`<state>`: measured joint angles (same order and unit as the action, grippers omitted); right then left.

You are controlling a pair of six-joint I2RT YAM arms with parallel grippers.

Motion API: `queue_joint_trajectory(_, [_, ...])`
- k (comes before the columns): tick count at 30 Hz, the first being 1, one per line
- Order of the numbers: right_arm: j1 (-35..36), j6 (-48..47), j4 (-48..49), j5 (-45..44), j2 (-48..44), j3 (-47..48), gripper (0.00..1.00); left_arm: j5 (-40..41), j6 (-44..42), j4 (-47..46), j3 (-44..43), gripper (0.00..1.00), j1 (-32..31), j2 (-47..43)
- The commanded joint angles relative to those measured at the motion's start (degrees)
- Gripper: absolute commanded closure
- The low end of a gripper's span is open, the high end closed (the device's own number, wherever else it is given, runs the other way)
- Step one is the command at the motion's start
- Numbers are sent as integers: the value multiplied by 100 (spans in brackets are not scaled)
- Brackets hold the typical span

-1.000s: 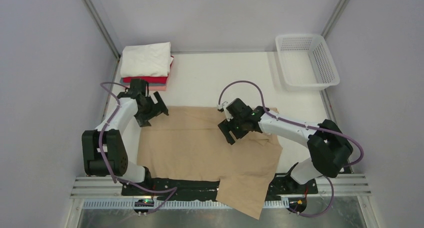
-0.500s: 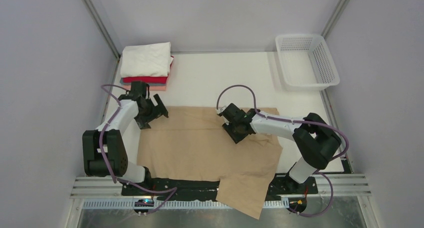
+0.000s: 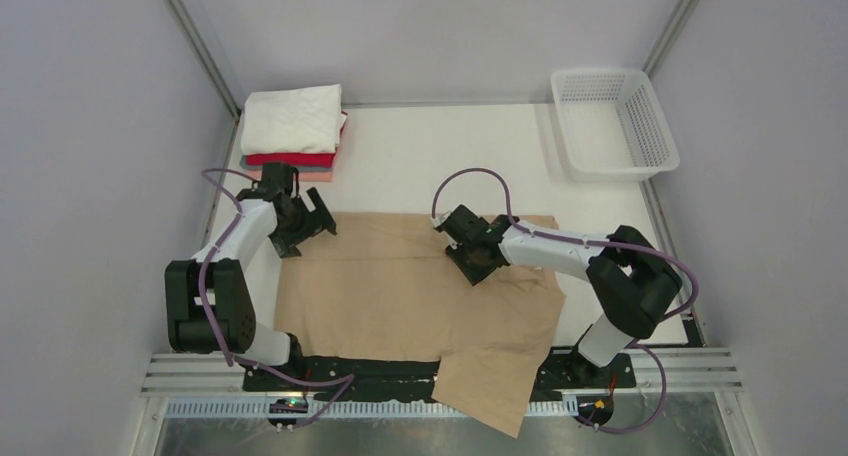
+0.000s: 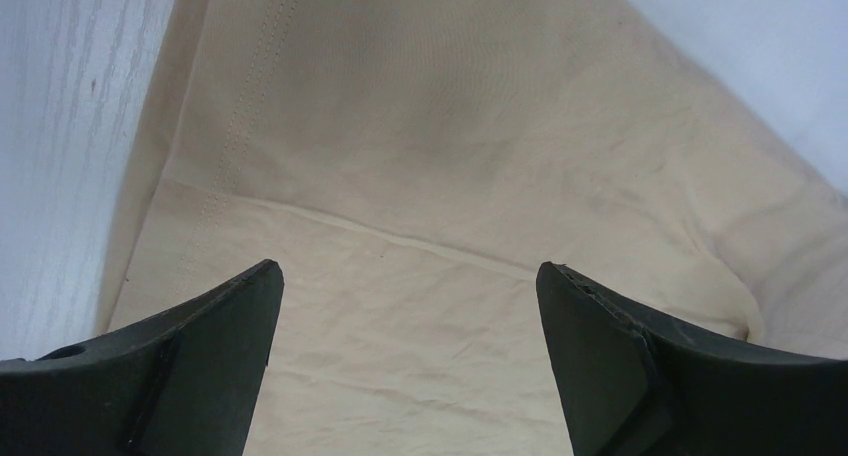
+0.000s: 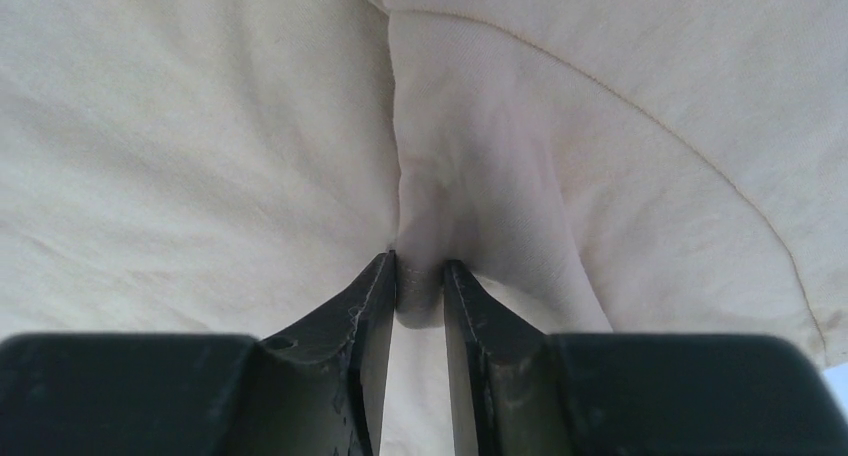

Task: Fold and stack the t-shirts
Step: Fold the flattened tshirt in 1/3 of the way

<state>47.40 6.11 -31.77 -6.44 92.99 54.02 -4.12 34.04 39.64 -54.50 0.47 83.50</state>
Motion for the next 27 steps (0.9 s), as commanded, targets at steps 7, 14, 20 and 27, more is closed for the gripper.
queue_joint_trajectory(7, [-45,-252,-491,503,-3,397,69,38,-86,-120,-28,0,11,-71])
queue_joint_trajectory(14, [-170,-348,-508,944,-102,386,74,51,-90,-114,-62,1,9,-17])
queue_joint_trajectory(20, [-318,-353,-450,782,-42,381,85,50,-97,-73,-143,1,6,51])
queue_joint_trajectory(27, [-328,-378,-480,758,-76,468,95,68,-109,-49,-165,0,6,56])
